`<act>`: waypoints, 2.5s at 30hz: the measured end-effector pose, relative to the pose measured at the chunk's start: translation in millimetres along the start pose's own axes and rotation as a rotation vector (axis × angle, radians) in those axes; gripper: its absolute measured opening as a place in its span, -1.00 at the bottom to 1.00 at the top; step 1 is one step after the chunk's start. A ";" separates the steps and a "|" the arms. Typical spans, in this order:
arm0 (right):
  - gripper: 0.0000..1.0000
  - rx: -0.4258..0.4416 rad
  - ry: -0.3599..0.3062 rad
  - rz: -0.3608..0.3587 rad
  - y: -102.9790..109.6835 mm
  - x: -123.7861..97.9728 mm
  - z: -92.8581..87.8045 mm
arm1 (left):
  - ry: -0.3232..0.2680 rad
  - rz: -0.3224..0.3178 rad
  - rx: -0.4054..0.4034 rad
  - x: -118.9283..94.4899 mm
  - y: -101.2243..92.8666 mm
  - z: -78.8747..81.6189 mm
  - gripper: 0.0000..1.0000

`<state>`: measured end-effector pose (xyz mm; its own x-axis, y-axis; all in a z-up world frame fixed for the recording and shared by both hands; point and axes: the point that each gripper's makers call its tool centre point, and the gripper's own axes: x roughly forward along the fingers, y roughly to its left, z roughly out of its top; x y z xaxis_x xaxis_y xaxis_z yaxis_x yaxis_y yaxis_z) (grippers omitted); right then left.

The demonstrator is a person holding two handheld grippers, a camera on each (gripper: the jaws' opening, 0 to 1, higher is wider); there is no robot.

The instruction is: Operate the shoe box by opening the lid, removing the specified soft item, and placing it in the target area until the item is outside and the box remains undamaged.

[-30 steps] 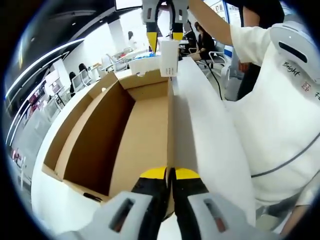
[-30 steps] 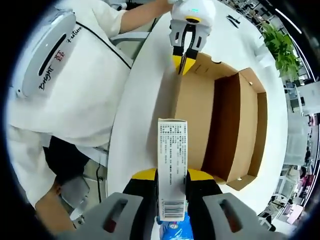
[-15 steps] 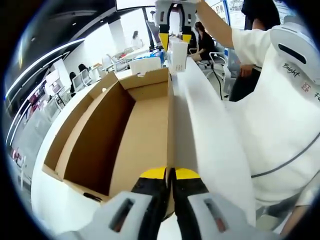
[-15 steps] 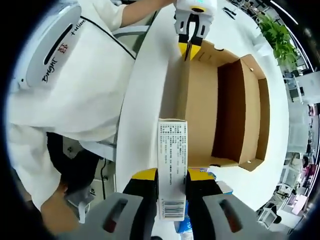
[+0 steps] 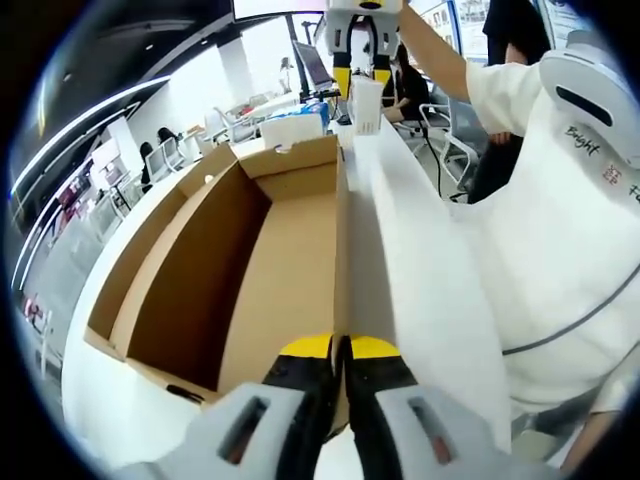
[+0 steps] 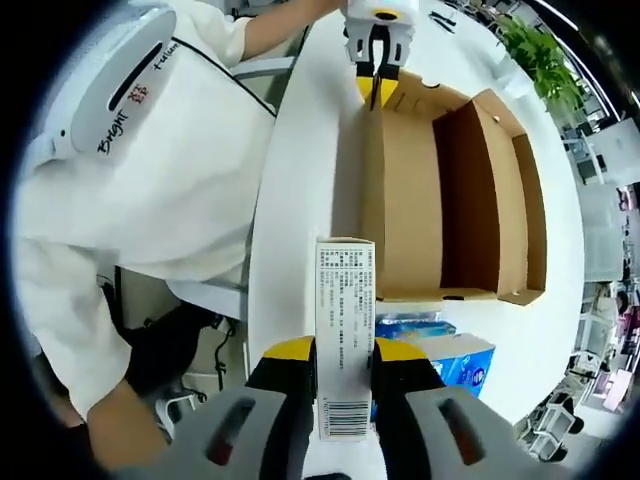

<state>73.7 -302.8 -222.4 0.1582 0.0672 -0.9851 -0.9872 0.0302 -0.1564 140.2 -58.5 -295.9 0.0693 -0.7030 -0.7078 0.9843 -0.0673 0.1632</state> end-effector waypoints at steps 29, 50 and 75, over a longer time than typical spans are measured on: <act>-0.61 0.118 0.024 0.017 15.4 7.5 -62.4 | 0.003 -0.005 -0.007 0.5 0.2 0.5 -0.94; -0.61 0.131 -0.001 0.010 21.5 59.7 -79.4 | 0.002 -0.005 -0.003 0.3 0.1 0.6 -0.95; -0.60 0.114 -0.005 0.006 20.5 84.1 -87.0 | -0.004 0.000 -0.002 0.4 -0.3 0.9 -0.95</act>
<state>65.1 -383.2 -314.6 0.1524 0.0729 -0.9856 -0.9797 0.1428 -0.1409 139.8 -59.4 -295.6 0.0688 -0.7060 -0.7049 0.9847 -0.0656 0.1618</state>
